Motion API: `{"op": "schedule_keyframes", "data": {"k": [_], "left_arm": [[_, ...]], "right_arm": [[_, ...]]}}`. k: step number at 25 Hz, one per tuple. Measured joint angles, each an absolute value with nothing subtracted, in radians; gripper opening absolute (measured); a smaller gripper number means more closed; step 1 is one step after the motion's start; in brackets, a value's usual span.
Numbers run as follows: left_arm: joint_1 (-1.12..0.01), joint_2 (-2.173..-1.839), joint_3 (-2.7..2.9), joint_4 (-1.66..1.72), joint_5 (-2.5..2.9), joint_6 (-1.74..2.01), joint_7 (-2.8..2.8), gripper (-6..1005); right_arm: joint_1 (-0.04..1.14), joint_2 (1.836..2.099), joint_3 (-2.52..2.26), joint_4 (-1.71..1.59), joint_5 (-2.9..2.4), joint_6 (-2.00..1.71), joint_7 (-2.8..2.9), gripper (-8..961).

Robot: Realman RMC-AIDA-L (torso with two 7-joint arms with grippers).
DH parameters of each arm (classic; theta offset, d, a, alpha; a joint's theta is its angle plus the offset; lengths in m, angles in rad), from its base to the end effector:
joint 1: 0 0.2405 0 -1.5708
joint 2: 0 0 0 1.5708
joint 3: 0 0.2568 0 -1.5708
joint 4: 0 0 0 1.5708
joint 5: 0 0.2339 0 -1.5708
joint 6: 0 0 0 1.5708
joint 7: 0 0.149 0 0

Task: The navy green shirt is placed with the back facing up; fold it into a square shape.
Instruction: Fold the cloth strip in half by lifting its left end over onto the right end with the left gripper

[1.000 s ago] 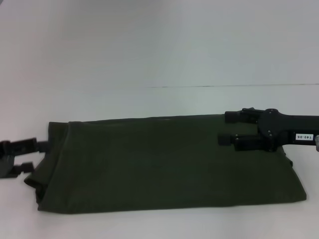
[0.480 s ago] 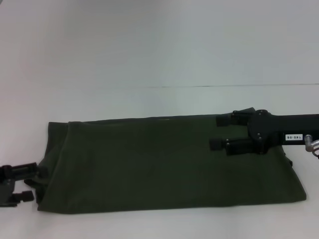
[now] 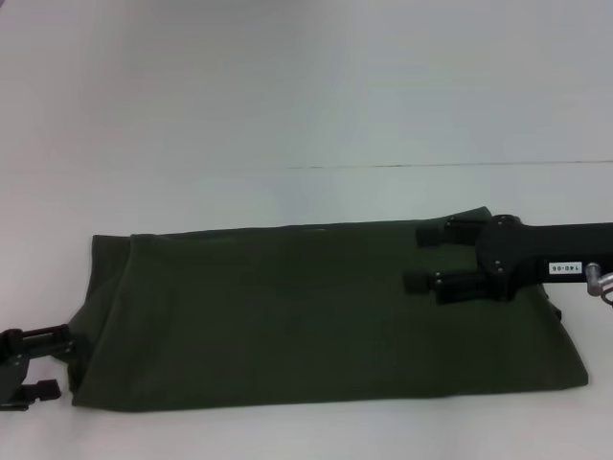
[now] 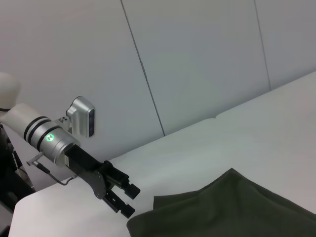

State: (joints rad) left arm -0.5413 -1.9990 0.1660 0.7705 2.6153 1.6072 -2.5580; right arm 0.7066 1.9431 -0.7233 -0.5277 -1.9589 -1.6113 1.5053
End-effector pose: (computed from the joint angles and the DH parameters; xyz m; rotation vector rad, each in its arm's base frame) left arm -0.3733 0.3234 0.0772 -1.7208 -2.2269 -0.5345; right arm 0.2345 0.3935 0.0263 -2.8343 0.6309 0.7366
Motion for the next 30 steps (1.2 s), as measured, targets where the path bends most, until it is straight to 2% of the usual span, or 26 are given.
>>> {"op": "schedule_keyframes", "data": {"k": [30], "left_arm": [[-0.598, -1.983, 0.184, 0.616, 2.646, 1.519, -2.576, 906]], "right_arm": [[0.699, 1.939, -0.719, -0.528, -1.959, -1.606, 1.496, 891]]}}
